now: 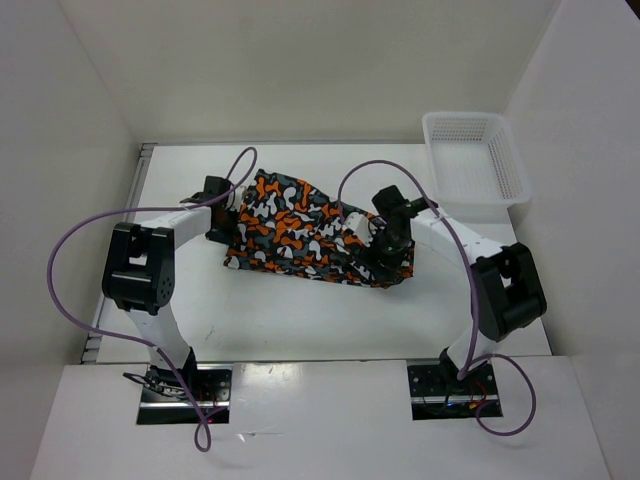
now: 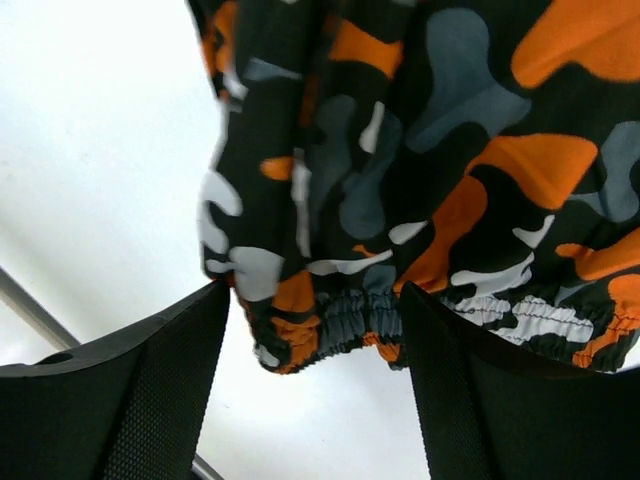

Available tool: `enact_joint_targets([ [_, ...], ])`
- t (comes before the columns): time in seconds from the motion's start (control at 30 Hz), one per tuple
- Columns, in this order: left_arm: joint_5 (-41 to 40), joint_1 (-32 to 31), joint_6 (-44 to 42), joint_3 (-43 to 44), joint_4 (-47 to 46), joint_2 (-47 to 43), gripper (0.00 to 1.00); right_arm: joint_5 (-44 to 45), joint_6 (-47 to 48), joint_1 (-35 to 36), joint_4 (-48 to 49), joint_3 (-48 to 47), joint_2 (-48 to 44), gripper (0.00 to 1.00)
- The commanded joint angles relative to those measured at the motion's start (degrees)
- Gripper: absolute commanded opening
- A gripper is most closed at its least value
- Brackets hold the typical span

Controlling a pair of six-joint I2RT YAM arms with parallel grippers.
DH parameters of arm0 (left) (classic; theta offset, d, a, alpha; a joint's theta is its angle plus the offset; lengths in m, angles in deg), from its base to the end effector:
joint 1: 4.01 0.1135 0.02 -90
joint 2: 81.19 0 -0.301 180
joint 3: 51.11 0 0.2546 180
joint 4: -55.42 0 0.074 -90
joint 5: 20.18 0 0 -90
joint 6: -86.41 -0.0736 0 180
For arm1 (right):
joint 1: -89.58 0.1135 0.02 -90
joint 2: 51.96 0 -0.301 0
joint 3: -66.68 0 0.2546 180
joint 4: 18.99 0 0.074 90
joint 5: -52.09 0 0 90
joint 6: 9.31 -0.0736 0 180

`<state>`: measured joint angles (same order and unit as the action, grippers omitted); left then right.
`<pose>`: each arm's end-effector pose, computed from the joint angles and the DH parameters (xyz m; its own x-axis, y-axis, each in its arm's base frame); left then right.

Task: Fold and stack the shorts
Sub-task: Fold the shorts

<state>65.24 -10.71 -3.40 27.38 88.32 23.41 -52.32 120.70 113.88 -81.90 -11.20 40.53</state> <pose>0.3983 -0.0409 0.1664 -0.8516 0.0967 -0.5151 0.0726 0.9951 0.0667 0.2758 0.1446 0.2081 -0.3938 -0.8610 -0.3217 -0.9149 0.4008 0.0472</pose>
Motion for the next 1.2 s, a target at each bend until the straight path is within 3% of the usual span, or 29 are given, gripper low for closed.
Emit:
enact_joint_targets([
  [0.0, 0.54, -0.24, -0.19, -0.79, 0.77, 1.84, 0.04, -2.8, -0.02, 2.07, -3.45, -3.69, -0.64, 0.75],
  [0.13, 0.01, -0.77, -0.19, -0.27, 0.77, 1.32, 0.04, -0.8, 0.51, 7.07, -4.43, -0.64, -2.05, 0.77],
  [0.3, -0.52, -0.77, -0.19, -0.26, 0.77, 1.31, 0.03, 6.48, -5.2, 7.61, 4.34, 5.09, -2.66, 0.77],
  [0.53, -2.1, -0.77, -0.19, 0.79, 1.3, 0.78, 0.02, 17.92, -5.2, 4.72, 11.3, 8.08, -2.66, 0.47],
  [0.7, -4.03, -0.77, -0.19, 2.02, 1.3, 0.26, 0.0, 17.58, -4.41, 2.78, 11.23, 5.2, -2.66, 0.13],
  [0.8, -5.52, -0.77, -0.19, 4.92, 1.82, -0.36, 0.0, 14.69, -2.84, 2.78, 8.25, -0.23, -2.66, 0.1],
  [1.0, -6.06, -0.77, -0.19, 10.63, 4.81, -2.82, 0.0, 9.24, 1.38, 2.78, 0.51, -10.19, -2.14, 0.17],
  [1.17, -8.25, -0.77, -0.19, 14.58, 4.12, -3.43, 0.0, 14.04, 2.88, 2.07, 4.61, -10.19, -0.03, 0.0],
])
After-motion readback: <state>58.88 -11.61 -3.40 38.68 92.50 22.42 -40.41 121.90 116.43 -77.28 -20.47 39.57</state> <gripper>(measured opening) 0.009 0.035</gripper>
